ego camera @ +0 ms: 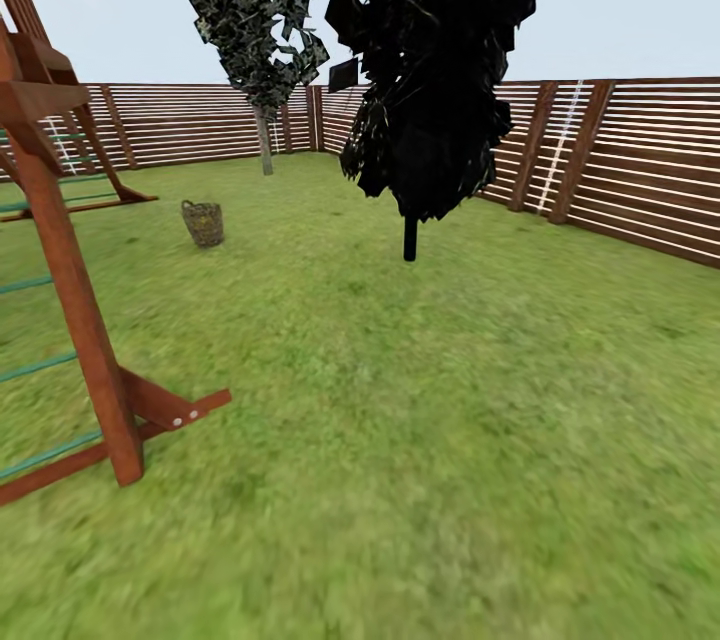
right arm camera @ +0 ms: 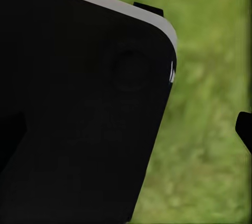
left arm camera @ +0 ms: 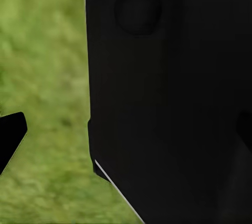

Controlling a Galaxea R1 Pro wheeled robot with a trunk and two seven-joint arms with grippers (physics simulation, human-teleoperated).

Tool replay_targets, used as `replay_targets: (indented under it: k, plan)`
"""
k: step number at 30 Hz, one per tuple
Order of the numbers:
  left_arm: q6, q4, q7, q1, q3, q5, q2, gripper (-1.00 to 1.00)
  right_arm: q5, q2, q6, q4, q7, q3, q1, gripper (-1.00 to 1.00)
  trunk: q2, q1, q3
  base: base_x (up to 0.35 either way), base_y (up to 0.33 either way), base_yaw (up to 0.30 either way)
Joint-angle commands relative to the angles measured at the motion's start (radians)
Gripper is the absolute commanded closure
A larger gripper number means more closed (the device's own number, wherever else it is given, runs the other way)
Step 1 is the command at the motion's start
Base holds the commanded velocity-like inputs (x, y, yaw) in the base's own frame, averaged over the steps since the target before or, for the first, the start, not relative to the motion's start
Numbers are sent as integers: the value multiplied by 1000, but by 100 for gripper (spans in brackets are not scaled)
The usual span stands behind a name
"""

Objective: Take the three Easter eggs out of the wicker basket on the lawn in the garden, then place them on the lawn next to a single tree (choose any tree) so that all three eggs are next to the same tree and none are left in the basket.

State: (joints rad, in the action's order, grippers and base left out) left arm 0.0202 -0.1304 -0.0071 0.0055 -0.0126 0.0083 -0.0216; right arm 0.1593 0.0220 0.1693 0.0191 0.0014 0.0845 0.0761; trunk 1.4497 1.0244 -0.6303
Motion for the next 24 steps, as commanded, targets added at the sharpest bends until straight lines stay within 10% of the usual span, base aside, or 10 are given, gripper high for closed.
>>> replay_targets:
  k: [1, 24]
  plan:
    - [1, -2, -1, 1, -1, 1, 0, -100, 0, 1, 3, -1, 0, 7, 0, -100, 0, 1, -1, 340, 0, 0]
    - [1, -2, -1, 1, -1, 1, -1, -100, -1, 4, 3, -4, 0, 7, 1, -100, 0, 1, -1, 340, 0, 0]
